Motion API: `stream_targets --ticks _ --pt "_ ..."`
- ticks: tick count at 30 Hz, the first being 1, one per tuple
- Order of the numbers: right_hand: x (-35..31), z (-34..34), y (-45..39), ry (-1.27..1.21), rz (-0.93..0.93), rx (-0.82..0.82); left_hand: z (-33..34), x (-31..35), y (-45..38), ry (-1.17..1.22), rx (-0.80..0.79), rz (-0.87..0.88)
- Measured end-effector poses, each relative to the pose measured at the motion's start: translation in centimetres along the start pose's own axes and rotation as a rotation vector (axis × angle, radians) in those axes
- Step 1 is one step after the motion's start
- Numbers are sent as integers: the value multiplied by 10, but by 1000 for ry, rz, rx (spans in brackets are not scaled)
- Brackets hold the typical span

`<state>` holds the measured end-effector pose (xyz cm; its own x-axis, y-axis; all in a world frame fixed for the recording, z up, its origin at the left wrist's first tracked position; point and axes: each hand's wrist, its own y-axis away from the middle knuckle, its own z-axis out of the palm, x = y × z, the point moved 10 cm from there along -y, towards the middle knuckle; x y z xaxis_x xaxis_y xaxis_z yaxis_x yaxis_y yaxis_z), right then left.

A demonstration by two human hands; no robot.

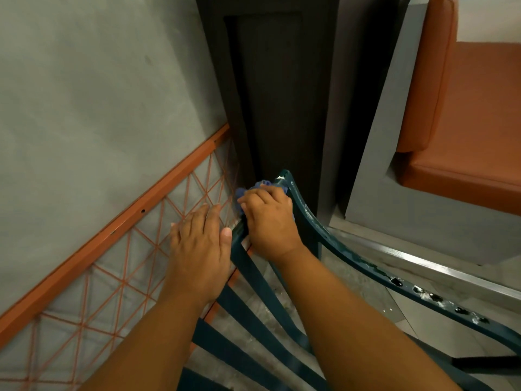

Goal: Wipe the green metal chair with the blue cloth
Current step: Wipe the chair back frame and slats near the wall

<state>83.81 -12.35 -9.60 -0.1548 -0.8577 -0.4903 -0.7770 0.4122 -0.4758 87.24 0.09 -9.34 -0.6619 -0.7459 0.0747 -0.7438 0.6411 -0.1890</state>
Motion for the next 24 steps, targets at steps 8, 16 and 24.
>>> stream_targets --ticks 8,16,24 --pt "45 -67 -21 -122 236 342 1 1 0 40 4 6" --pt "63 3 -39 -21 212 -220 2 -1 0 56 -3 2" --pt "11 16 -38 213 -20 -224 5 -2 0 37 -25 -1"
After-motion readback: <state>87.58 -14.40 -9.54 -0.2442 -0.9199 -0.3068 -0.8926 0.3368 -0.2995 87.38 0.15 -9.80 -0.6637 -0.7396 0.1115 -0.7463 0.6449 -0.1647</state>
